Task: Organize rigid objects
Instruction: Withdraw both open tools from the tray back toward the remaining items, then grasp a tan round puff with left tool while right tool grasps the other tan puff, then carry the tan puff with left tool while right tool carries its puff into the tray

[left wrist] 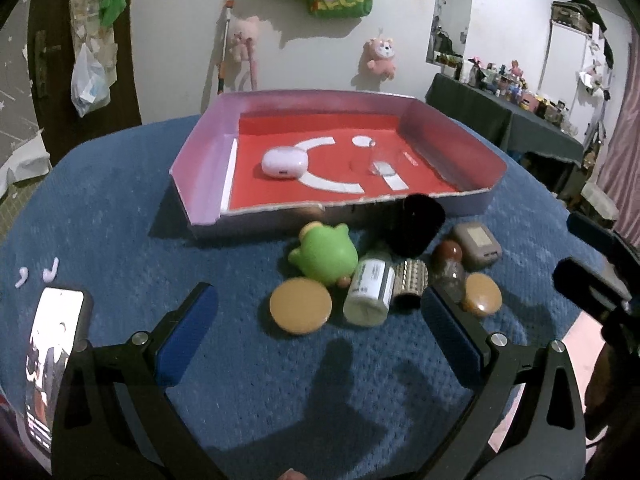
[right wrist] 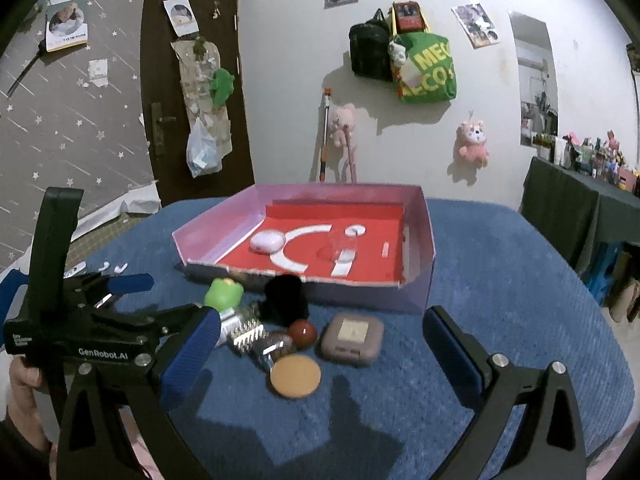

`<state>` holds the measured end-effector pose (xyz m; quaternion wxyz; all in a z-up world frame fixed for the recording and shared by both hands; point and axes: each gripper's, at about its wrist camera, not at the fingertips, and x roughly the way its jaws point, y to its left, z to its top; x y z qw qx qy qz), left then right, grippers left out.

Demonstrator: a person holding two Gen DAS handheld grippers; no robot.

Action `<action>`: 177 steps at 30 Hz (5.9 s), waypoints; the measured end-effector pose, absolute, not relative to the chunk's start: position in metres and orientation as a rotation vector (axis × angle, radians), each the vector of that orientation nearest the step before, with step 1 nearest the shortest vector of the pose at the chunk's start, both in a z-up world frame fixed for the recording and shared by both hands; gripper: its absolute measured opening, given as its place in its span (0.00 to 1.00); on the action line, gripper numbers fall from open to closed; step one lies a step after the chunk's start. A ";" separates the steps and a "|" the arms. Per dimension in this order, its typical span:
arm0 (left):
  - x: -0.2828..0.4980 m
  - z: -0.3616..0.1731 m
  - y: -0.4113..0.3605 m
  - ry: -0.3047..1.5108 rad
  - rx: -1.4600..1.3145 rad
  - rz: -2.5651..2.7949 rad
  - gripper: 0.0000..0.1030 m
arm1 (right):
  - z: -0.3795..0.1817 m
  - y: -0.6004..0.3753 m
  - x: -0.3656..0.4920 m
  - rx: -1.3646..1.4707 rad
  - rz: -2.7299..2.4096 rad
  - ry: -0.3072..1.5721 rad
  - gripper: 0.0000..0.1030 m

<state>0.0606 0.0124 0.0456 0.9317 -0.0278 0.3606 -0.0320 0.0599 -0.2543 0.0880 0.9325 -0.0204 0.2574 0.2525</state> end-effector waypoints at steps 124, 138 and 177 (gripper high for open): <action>0.070 0.062 0.009 0.656 -0.027 -0.200 0.35 | 0.078 -0.226 0.083 -0.013 0.696 0.674 0.39; 0.092 0.078 0.007 0.644 -0.035 -0.218 0.35 | 0.098 -0.219 0.108 -0.032 0.726 0.652 0.39; 0.215 0.031 0.022 0.903 -0.062 -0.130 0.35 | 0.052 -0.191 0.242 -0.074 0.630 0.919 0.39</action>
